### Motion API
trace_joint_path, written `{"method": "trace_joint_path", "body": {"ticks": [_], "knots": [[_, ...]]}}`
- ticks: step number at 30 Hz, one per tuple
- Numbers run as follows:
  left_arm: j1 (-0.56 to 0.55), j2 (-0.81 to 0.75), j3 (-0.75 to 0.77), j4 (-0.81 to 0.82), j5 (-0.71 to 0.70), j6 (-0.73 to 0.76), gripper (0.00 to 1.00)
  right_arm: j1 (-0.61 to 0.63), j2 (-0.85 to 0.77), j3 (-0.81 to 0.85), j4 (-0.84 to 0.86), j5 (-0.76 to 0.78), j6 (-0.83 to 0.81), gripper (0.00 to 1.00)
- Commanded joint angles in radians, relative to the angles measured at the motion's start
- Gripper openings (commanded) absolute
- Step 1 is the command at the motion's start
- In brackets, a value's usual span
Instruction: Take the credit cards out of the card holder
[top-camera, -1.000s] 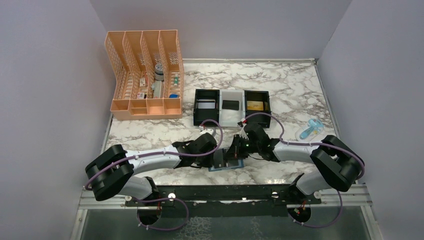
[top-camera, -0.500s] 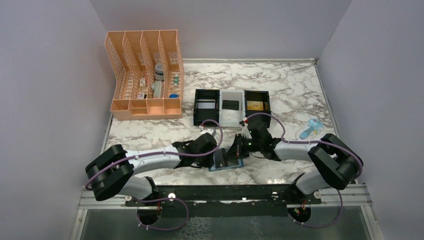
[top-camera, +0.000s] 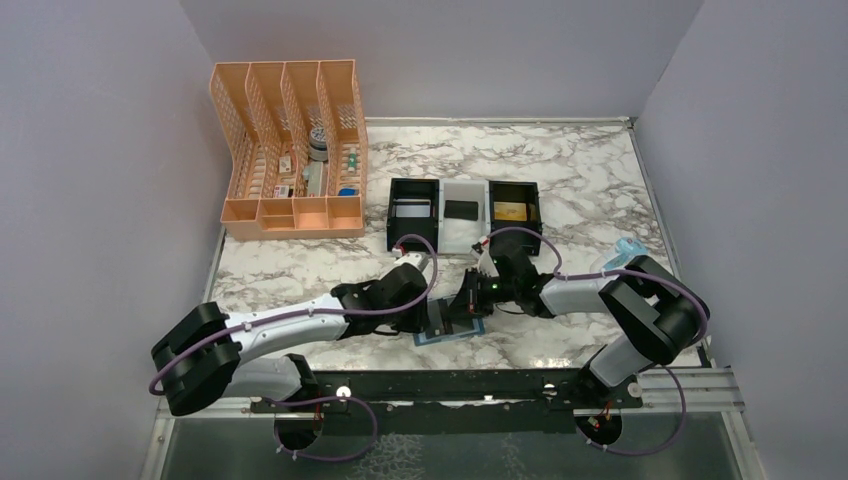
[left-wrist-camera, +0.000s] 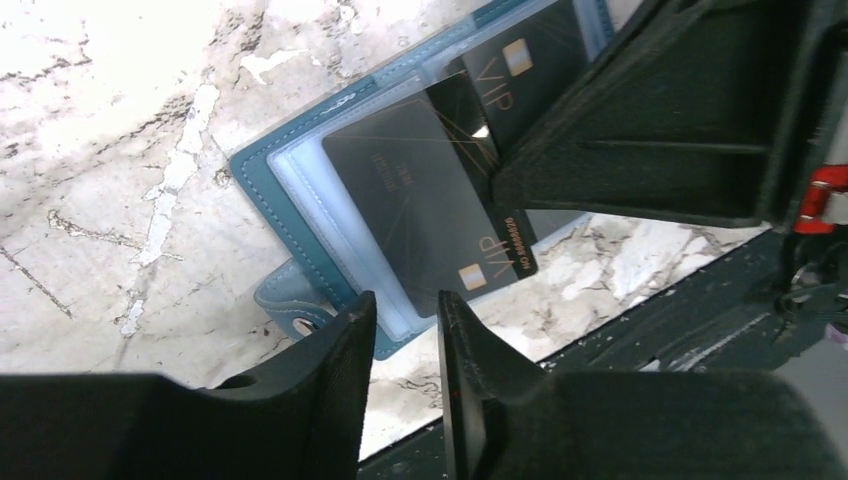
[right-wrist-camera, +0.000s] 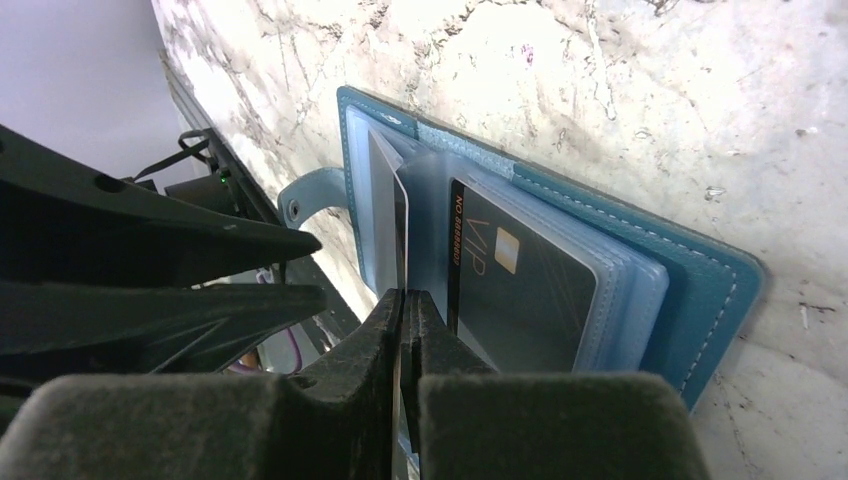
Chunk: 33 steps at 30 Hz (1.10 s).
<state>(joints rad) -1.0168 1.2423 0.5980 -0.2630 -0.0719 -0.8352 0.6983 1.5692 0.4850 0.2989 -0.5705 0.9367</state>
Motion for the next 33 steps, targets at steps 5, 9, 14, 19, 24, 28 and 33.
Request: {"method": "trace_joint_path", "body": {"ticks": [5, 9, 14, 19, 24, 28, 33], "knots": [[-0.008, -0.036, 0.012, 0.098, 0.061, 0.0, 0.37, 0.0, -0.024, 0.016, -0.032, 0.038, -0.006, 0.04], [-0.016, 0.027, 0.011, 0.19, 0.081, -0.022, 0.37, -0.001, -0.015, 0.015, -0.037, 0.042, -0.003, 0.04], [-0.027, 0.097, 0.018, 0.198, 0.052, -0.026, 0.34, 0.0, -0.018, 0.01, -0.033, 0.042, 0.004, 0.04], [-0.029, 0.109, -0.01, 0.162, 0.018, -0.038, 0.31, 0.0, -0.033, 0.015, -0.055, 0.054, -0.002, 0.04], [-0.029, 0.124, -0.019, 0.11, -0.03, -0.048, 0.28, 0.0, -0.05, 0.016, -0.07, 0.062, -0.004, 0.04], [-0.029, 0.142, -0.022, 0.093, -0.041, -0.05, 0.26, 0.0, -0.07, 0.024, -0.103, 0.077, -0.019, 0.04], [-0.038, 0.156, 0.014, 0.028, -0.084, -0.048, 0.24, -0.003, -0.094, 0.044, -0.157, 0.106, -0.049, 0.04]]}}
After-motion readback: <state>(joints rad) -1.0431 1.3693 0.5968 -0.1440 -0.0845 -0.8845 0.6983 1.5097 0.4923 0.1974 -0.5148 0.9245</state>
